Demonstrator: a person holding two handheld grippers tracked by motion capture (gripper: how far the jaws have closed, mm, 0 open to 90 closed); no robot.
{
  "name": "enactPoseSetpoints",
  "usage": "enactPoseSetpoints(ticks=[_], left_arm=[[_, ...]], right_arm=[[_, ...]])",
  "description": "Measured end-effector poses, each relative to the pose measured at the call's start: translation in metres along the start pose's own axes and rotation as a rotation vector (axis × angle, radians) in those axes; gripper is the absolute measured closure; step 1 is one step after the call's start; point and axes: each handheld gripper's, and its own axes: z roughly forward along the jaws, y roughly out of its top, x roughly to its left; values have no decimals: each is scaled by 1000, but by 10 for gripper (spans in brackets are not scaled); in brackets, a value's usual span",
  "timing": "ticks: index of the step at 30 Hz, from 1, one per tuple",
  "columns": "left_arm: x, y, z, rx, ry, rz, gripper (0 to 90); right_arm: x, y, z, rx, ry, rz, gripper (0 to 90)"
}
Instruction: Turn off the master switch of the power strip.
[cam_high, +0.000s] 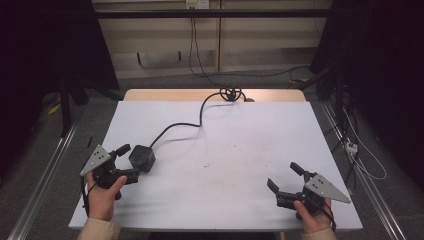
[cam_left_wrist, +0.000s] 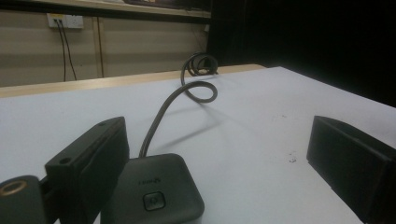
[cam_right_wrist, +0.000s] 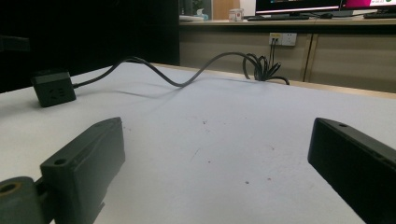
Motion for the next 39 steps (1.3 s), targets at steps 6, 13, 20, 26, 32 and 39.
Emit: enactPoseSetpoints(ticks=[6,13,20,26,32,39], left_arm=[[1,0,2,-1,4,-4,64],[2,1,4,2,9,-10,92],[4,2,5,-1,17,-14,119],[5,4,5,5,29,-11,158],[6,6,5,5,32,-1,205],[7,8,7,15,28,0,297]], right_arm=[[0,0,0,0,1,1,35],[0,0,0,0,3,2,36],[-1,0,0,-1,2,4,36],[0,0,1,2,6,10,37],[0,-1,1,3,7,10,38],[0,0,1,3,8,5,38]])
